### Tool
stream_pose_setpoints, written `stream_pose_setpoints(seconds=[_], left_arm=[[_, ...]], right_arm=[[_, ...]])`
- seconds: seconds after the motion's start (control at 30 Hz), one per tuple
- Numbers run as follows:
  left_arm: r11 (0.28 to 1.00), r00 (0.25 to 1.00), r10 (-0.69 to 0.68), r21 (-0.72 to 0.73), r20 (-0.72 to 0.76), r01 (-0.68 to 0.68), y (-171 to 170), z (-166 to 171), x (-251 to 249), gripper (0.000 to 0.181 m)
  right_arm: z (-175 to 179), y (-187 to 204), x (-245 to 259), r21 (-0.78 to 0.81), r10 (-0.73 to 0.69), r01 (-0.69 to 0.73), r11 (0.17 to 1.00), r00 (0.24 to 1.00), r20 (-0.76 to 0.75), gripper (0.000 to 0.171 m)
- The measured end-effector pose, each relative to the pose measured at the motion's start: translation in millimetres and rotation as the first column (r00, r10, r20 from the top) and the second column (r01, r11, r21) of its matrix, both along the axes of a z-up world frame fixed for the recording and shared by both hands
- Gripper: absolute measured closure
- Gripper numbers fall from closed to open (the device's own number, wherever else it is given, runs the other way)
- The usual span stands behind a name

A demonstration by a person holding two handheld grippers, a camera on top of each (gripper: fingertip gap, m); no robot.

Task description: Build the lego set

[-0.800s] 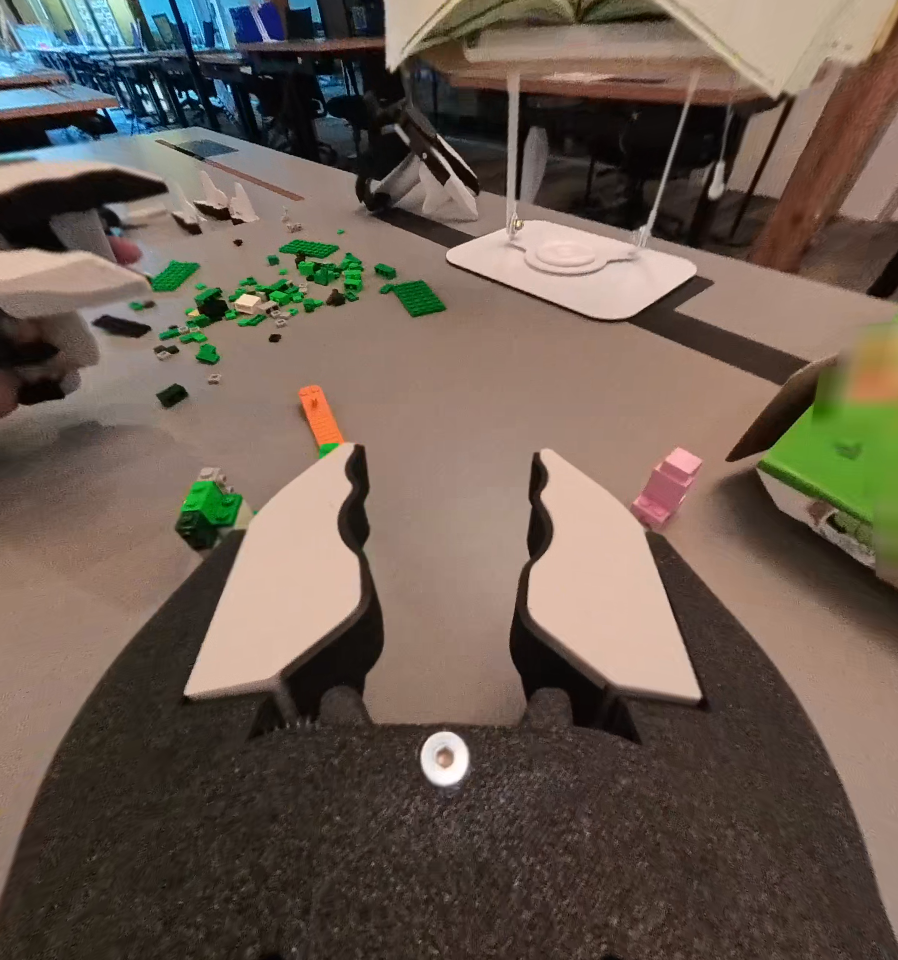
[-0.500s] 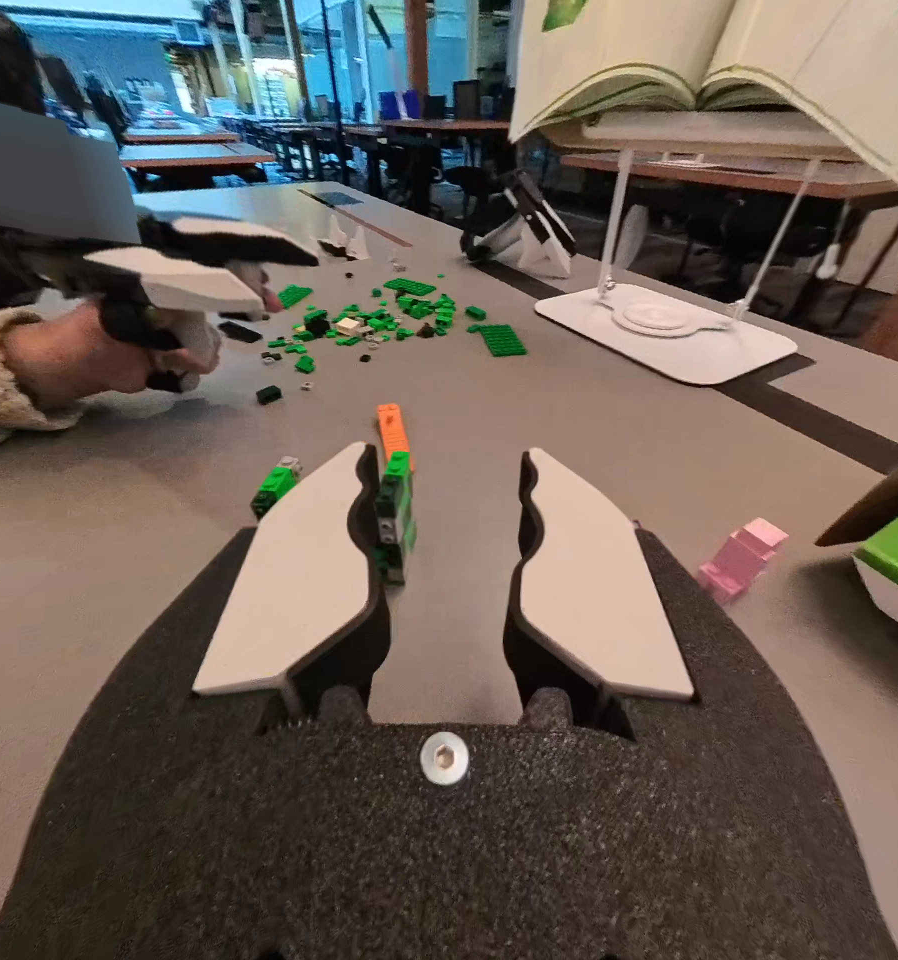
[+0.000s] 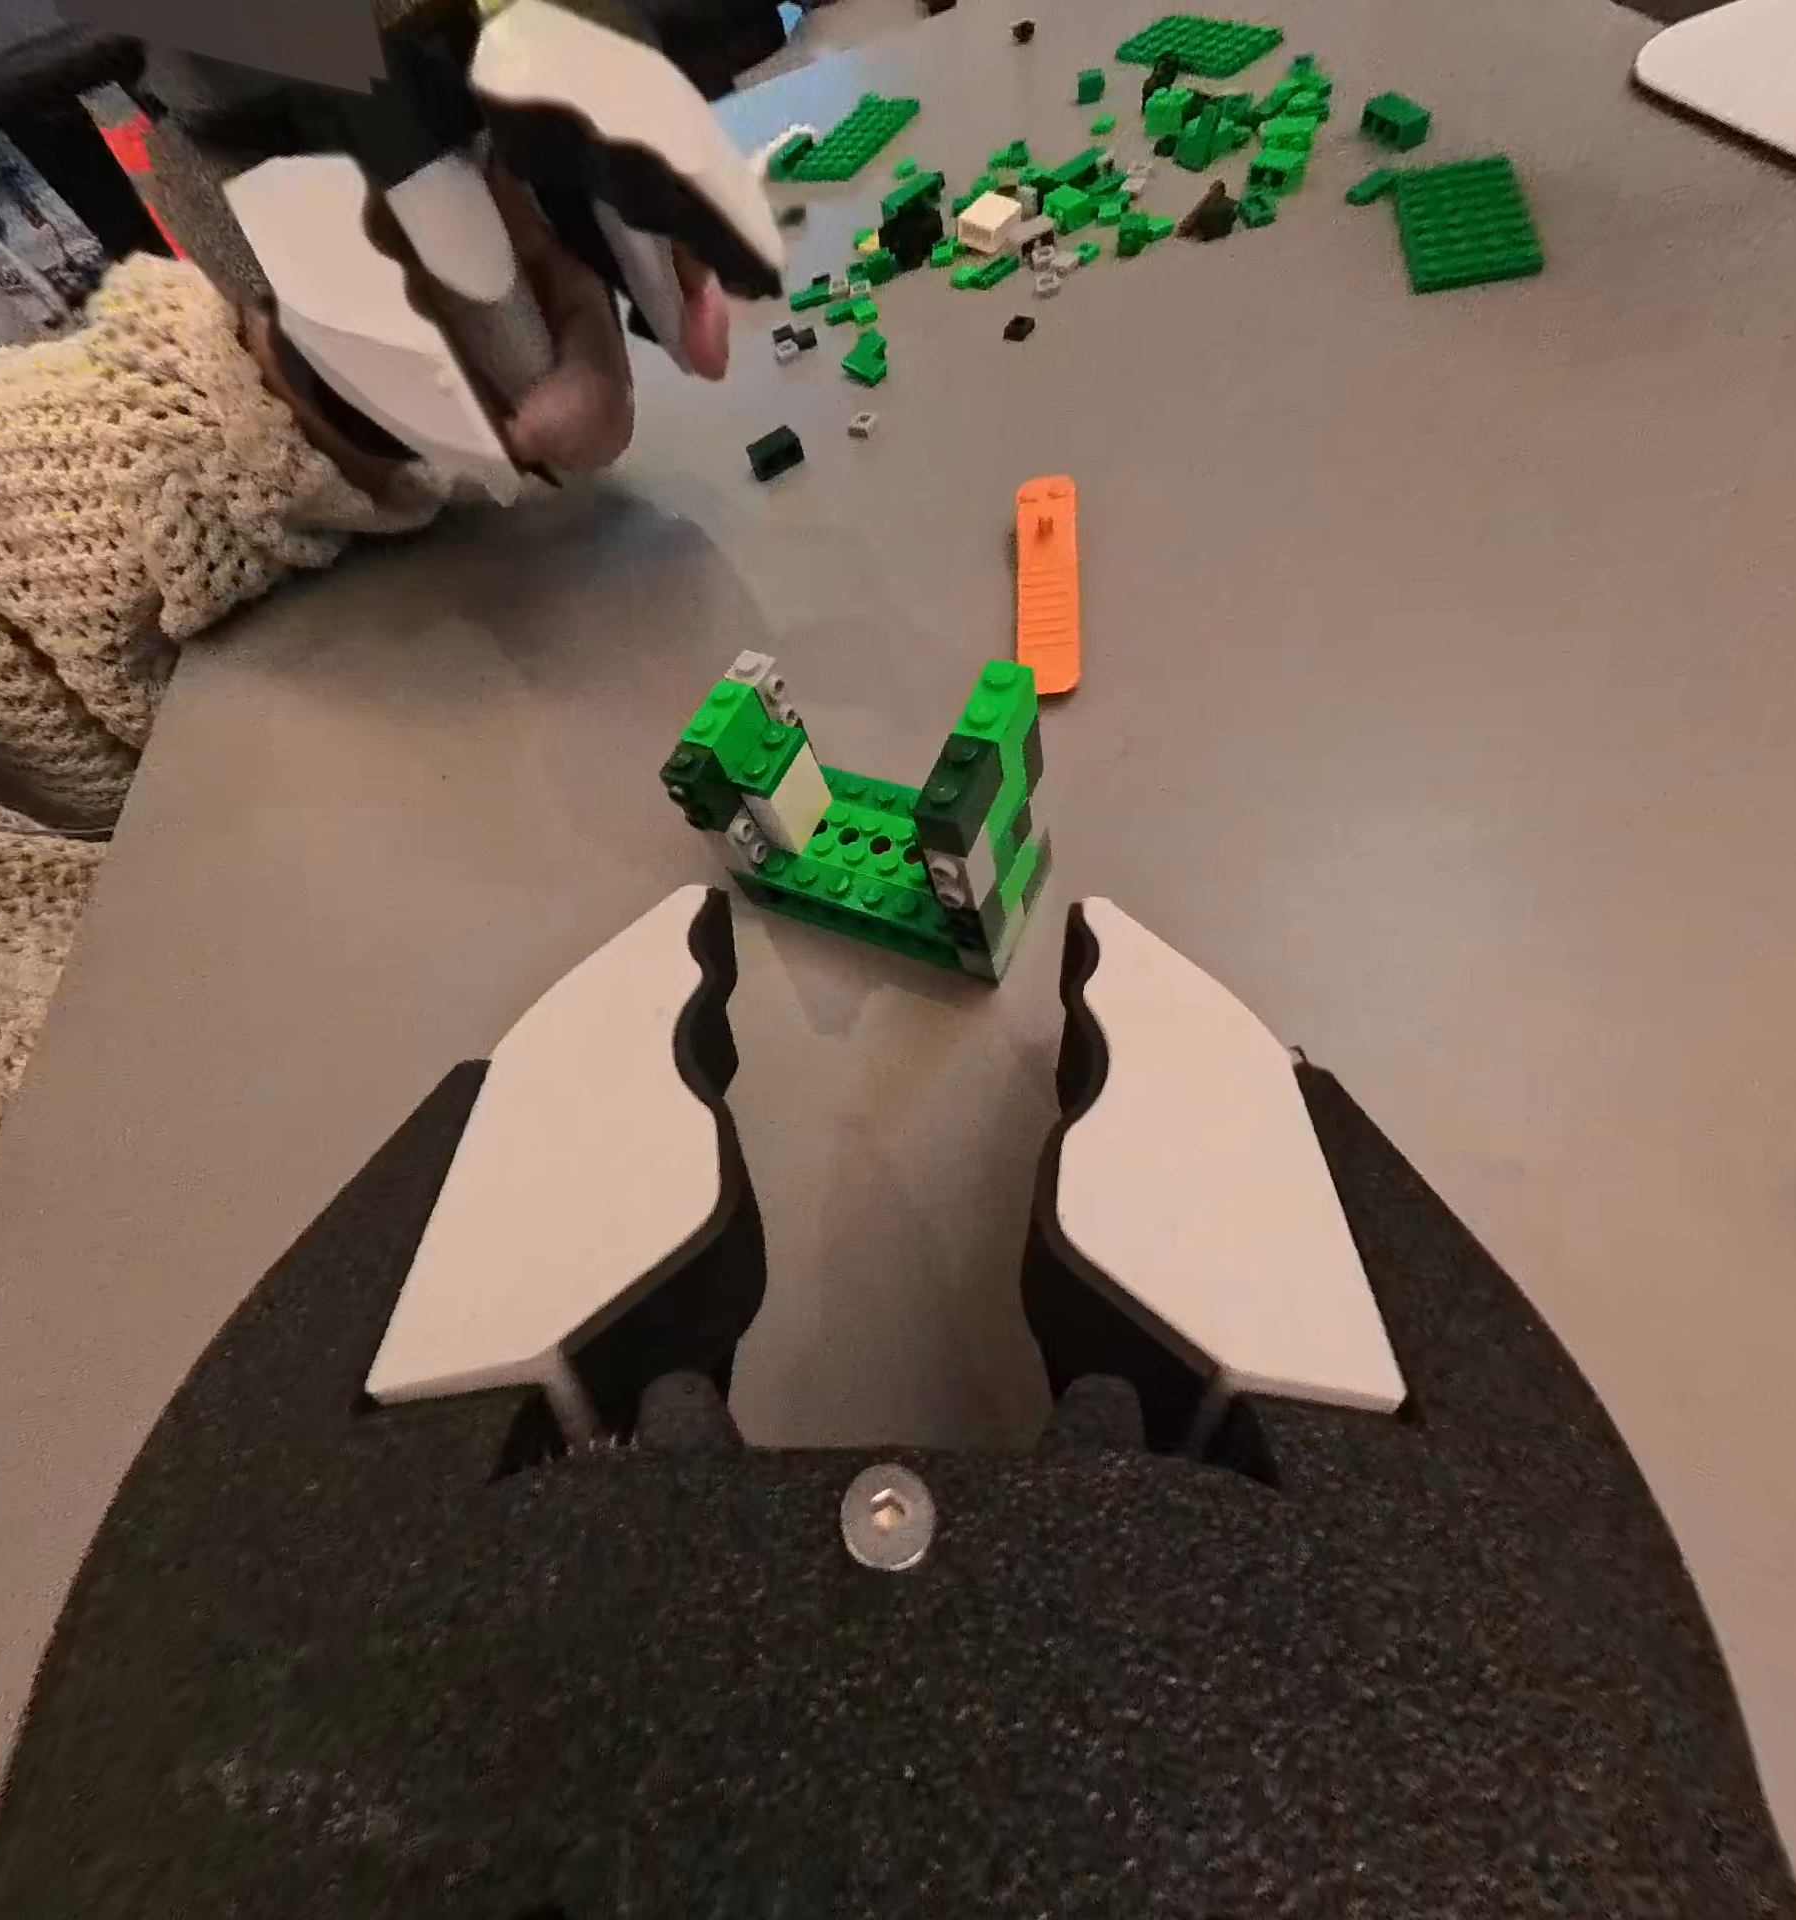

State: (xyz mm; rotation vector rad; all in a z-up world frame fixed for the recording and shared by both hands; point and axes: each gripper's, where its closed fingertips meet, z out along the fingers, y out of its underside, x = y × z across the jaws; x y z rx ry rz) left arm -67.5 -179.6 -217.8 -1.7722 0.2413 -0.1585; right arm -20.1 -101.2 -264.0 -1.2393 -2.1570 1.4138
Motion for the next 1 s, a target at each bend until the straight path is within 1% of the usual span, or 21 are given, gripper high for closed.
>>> stream_pose_setpoints(seconds=[0.07,0.13,0.2,0.27,0.37,0.5,0.6,0.67,0.77,0.93,1.0], left_arm=[[0.999,0.999,-0.033,-0.039,0.018,0.034,0,-6,5,0.120],[0.997,0.999,-0.036,-0.068,0.008,0.036,-1,-11,4,0.119],[0.996,0.999,-0.040,-0.079,0.005,0.040,-2,-12,3,0.118],[0.995,0.999,-0.050,-0.087,0.021,0.052,-4,-12,3,0.118],[0.992,0.996,-0.086,-0.093,0.040,0.089,-5,-13,8,0.118],[0.985,0.992,-0.122,-0.120,0.030,0.125,-5,-18,18,0.118],[0.978,0.991,-0.133,-0.162,0.003,0.132,-2,-28,27,0.114],[0.974,0.992,-0.127,-0.190,-0.023,0.120,2,-35,31,0.110],[0.974,0.993,-0.102,-0.208,-0.061,0.087,8,-39,32,0.106],[0.983,0.997,-0.025,-0.185,-0.075,0.011,14,-37,24,0.108],[0.985,0.998,0.010,-0.168,-0.067,-0.021,14,-34,18,0.110]], right_arm=[[-6,-3,1,0.023,0.022,-0.022,0.999,0.999,0.024,0.112],[-8,-10,6,0.030,0.077,-0.078,0.996,0.996,0.035,0.118],[-7,-21,16,-0.013,0.158,-0.157,0.987,0.986,0.055,0.123],[-7,-25,22,-0.047,0.187,-0.183,0.982,0.979,0.079,0.124],[-7,-21,19,-0.057,0.157,-0.152,0.987,0.983,0.090,0.122],[-10,-17,22,-0.016,0.130,-0.129,0.991,0.988,0.084,0.122],[-4,-12,23,-0.025,0.094,-0.093,0.995,0.995,0.035,0.125],[5,-7,22,-0.044,0.056,-0.057,0.997,0.998,-0.026,0.131],[14,1,19,-0.076,-0.003,-0.003,0.997,0.996,-0.084,0.134],[29,13,13,-0.116,-0.079,0.058,0.992,0.979,-0.187,0.157],[33,25,7,-0.113,-0.158,0.135,0.984,0.962,-0.223,0.167]])
